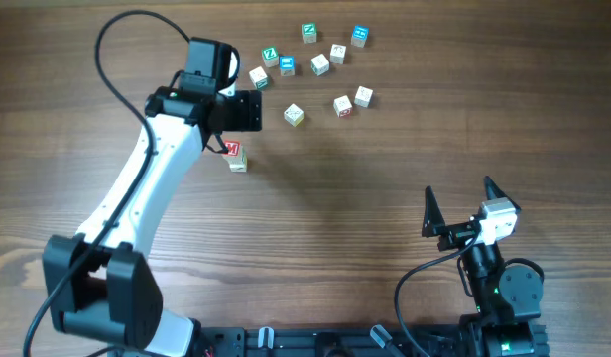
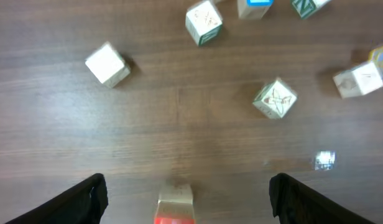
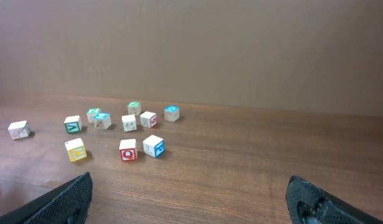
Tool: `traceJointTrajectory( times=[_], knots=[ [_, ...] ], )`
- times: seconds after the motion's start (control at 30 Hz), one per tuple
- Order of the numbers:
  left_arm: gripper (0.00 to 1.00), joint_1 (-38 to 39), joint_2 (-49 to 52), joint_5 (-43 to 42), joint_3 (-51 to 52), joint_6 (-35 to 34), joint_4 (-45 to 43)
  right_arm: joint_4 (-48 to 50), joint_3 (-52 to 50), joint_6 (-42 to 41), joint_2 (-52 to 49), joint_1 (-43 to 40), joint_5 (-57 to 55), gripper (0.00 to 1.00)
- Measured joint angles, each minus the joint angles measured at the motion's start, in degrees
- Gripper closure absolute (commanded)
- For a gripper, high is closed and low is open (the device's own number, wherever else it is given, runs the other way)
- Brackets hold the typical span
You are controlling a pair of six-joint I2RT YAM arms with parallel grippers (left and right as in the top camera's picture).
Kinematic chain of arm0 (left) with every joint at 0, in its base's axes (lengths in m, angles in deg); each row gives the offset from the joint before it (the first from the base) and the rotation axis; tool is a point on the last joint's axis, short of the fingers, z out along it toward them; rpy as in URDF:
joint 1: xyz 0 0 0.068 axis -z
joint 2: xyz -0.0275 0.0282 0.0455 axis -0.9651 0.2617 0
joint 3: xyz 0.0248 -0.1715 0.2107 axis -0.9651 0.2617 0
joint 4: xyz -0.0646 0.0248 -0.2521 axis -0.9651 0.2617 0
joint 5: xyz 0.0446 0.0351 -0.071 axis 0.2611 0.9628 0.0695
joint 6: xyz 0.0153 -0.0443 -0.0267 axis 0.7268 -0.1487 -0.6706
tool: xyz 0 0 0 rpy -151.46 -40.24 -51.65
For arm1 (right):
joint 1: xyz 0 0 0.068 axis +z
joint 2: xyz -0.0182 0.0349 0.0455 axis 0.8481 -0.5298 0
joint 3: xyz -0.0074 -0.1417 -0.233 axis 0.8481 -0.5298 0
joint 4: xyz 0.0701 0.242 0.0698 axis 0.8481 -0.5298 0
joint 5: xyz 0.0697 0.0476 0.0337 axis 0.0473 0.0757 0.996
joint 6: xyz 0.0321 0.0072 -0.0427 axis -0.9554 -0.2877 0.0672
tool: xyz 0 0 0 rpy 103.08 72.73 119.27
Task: Form a tower
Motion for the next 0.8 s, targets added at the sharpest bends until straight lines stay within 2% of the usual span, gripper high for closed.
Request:
traceJointTrajectory(
  times=[0.13,0.2,0.27,0.47,0.6,0.8],
  knots=[
    [0.22,0.0,0.26,-0.02,0.59,-0.79,6.25,0.0,0.0,0.0,0.0,0.0,-0.02,0.0],
    [0.3,0.0,0.52,-0.02,1.36,-2.05,6.56,0.0,0.0,0.0,0.0,0.0,-0.02,0.0],
    [0.45,0.0,1.05,-0.02,3.72,-3.28,6.36,0.0,0.0,0.0,0.0,0.0,-0.02,0.01],
    [0.47,0.0,3.82,-0.04,5.84,-5.44,5.99,0.0,0.0,0.0,0.0,0.0,-0.02,0.0],
    [0.61,0.0,3.87,-0.04,5.84,-6.69,5.31,0.0,0.0,0.0,0.0,0.0,0.0,0.0],
    [0.69,0.0,3.87,-0.04,5.84,-7.19,5.14,0.0,0.0,0.0,0.0,0.0,-0.02,0.0]
  ],
)
